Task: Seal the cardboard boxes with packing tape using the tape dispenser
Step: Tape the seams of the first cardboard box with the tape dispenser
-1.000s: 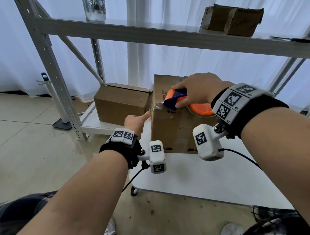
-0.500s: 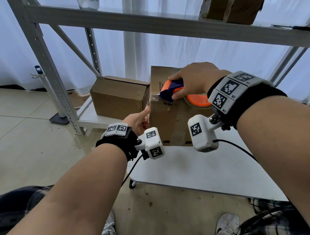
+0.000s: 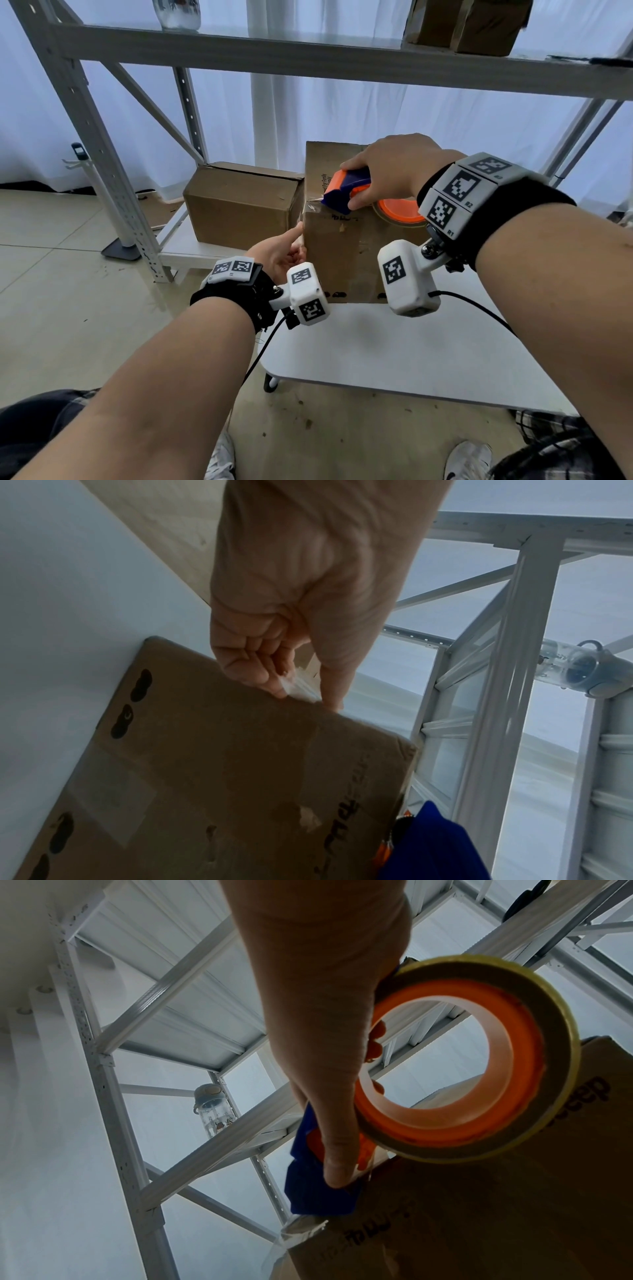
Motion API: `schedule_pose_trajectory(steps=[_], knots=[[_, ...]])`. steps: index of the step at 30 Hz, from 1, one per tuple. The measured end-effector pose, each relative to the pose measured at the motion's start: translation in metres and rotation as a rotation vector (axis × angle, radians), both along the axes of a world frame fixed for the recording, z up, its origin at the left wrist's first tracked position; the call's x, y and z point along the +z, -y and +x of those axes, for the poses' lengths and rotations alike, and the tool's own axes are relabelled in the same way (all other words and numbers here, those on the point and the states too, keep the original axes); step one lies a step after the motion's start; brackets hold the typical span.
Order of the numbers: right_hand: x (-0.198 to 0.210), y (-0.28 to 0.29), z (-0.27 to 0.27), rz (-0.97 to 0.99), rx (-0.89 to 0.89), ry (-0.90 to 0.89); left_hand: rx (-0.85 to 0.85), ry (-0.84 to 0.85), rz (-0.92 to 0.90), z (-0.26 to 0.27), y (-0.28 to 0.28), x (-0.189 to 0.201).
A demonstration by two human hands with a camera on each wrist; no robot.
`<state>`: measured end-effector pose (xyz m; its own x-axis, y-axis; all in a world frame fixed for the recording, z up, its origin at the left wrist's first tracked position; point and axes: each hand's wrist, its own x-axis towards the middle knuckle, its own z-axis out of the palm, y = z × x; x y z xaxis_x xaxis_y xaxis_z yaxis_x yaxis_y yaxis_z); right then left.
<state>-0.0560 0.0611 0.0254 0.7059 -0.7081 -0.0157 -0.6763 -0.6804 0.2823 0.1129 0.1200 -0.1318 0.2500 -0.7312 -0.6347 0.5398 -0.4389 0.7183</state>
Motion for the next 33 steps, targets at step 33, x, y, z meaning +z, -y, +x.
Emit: schedule_pose_trajectory(steps=[33], knots=[[-0.001,0.002,-0.002,0.002,0.013,0.014,-0.291,1.298,-0.663,0.013,-0.02,0.043]])
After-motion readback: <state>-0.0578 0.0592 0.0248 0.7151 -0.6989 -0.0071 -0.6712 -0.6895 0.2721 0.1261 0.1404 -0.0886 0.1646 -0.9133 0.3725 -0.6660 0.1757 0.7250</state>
